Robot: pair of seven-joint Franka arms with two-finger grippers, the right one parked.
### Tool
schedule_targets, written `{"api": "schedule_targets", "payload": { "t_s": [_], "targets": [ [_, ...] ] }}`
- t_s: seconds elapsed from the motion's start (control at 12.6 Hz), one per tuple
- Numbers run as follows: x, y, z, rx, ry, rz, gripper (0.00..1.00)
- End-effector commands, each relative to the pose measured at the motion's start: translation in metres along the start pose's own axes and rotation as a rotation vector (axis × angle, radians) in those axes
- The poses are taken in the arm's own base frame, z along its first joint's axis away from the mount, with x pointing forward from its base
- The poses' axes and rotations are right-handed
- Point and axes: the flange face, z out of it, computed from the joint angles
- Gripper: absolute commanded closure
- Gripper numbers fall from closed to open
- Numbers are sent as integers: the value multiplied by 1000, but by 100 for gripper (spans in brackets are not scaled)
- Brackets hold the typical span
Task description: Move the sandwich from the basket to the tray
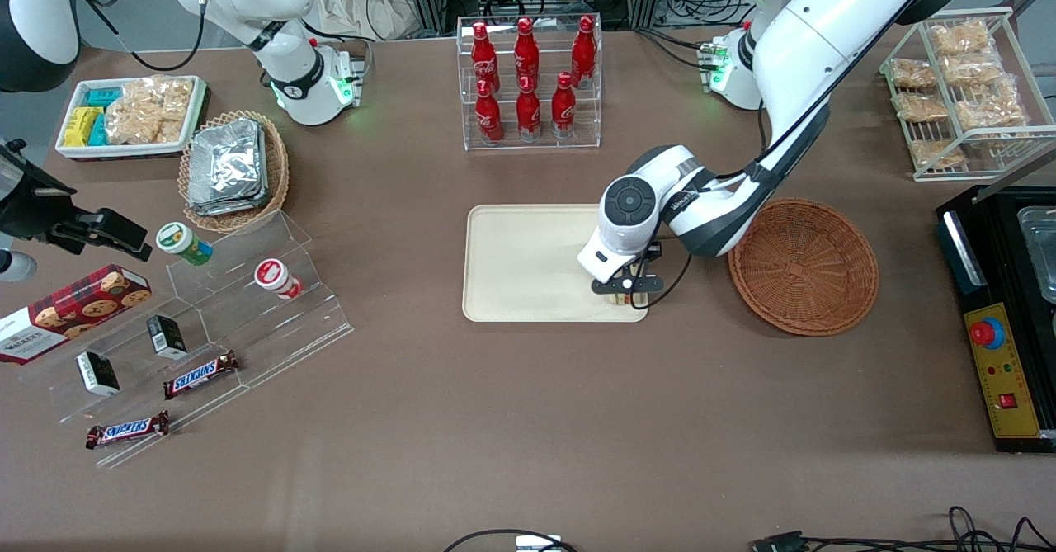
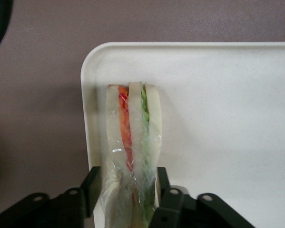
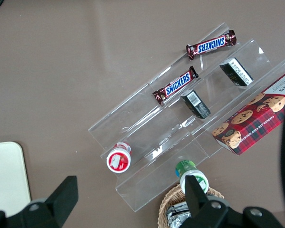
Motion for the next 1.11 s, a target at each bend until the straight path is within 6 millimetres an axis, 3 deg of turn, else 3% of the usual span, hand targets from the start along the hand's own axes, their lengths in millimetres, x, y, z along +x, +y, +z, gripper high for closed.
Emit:
{"api": "schedule_targets", "payload": {
  "t_s": [0.0, 0.16, 0.4, 0.56, 0.64, 0.88, 0.95, 1.03],
  "targets": [
    [8, -12, -24, 14, 24, -35, 0],
    [8, -25, -65, 10, 5, -80, 0],
    [1, -72, -162, -12, -49, -56, 0],
    [4, -149, -216, -13, -36, -86, 0],
    [3, -191, -234, -27, -41, -68, 0],
    [-1, -316, -266, -41, -19, -122, 0],
    [-5, -347, -268, -50, -10, -145, 0],
    [-9, -362, -273, -53, 3, -159, 0]
  ]
}}
